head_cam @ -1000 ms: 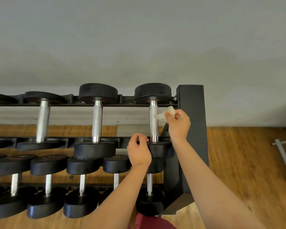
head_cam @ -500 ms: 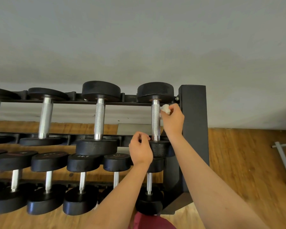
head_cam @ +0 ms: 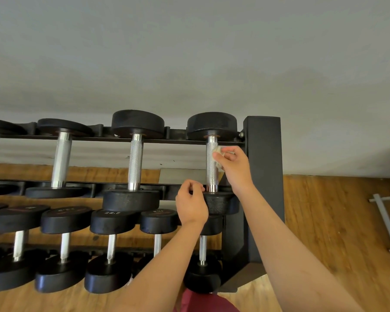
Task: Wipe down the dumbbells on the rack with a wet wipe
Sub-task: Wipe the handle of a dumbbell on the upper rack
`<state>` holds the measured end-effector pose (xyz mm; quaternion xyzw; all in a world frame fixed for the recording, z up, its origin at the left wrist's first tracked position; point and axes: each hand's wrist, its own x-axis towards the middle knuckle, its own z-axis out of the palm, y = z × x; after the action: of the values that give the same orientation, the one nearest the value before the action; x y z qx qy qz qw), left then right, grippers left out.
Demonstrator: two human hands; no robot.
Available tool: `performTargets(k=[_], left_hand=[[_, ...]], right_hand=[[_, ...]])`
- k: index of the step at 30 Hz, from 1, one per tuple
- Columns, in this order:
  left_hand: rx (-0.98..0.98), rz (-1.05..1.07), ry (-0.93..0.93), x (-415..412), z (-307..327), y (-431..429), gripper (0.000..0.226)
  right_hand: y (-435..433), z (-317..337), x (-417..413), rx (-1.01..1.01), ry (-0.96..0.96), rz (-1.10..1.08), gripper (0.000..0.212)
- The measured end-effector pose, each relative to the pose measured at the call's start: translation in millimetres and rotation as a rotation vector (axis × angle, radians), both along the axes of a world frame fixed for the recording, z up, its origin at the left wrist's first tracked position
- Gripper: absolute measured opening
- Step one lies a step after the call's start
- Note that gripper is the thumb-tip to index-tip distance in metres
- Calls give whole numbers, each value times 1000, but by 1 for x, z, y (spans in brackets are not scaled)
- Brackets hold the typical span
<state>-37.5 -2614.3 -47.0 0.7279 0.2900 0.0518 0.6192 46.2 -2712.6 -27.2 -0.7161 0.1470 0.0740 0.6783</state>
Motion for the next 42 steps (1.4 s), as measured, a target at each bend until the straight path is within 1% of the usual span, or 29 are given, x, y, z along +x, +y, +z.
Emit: performTargets(k=[1, 2, 3, 7, 10, 12, 14, 18, 22, 24, 26, 29, 30, 32, 33, 34, 35, 38, 39, 41, 42], left_hand=[[3, 1, -1, 0, -1, 0, 23], [6, 3, -2, 0, -1, 0, 23], [7, 3, -3, 0, -1, 0, 23], [6, 3, -7, -1, -1, 0, 24], [11, 3, -5, -1, 1, 0, 25], [11, 1, -5, -1, 0, 0, 25], [7, 0, -15, -1, 0, 0, 24], [10, 4, -25, -1, -1, 0, 24], [16, 1, -24, -1, -2, 0, 24], [15, -2, -25, -1, -3, 1, 23], [15, -1, -26, -1, -4, 1, 24], [12, 4, -25, -1, -4, 1, 24], [10, 5, -26, -1, -3, 0, 24], [7, 9, -27, -1, -3, 0, 25], [6, 9, -25, -1, -3, 0, 24], [4, 7, -23, -1, -3, 0, 24], [4, 4, -20, -1, -3, 0, 24], [1, 2, -18, -1, -3, 0, 24], [-1, 5, -21, -1, -3, 0, 24], [-3, 9, -26, -1, -2, 0, 24], [-5, 12, -27, -1, -3, 0, 24]], right_hand=[[0, -1, 0, -2, 23, 8, 31], [0, -1, 1, -18, 33, 23, 36], [1, 0, 1, -42, 32, 47, 35], [2, -1, 3, -102, 25, 88, 24], [2, 0, 6, -108, 21, -1, 2], [0, -3, 5, -150, -13, -96, 14], [1, -3, 2, -138, -14, -108, 14], [2, 3, 2, -9, 93, -2, 2], [-1, -1, 1, 20, 158, 75, 10], [-1, -4, -1, -1, 171, 63, 11], [-1, -3, -2, -44, 148, 1, 11], [-2, -2, -2, -78, 95, -104, 21], [-3, -2, -3, -78, 85, -105, 20], [0, 0, -4, -56, 95, -21, 10], [2, 1, -5, -52, 103, 29, 9], [4, 2, -4, -56, 106, 56, 16], [5, 1, -3, -63, 107, 48, 20], [3, 0, -4, -81, 95, -57, 13], [1, -1, -4, -87, 88, -86, 15], [-2, -2, -4, -107, 76, -83, 16], [-3, 0, -3, -122, 80, -46, 15]])
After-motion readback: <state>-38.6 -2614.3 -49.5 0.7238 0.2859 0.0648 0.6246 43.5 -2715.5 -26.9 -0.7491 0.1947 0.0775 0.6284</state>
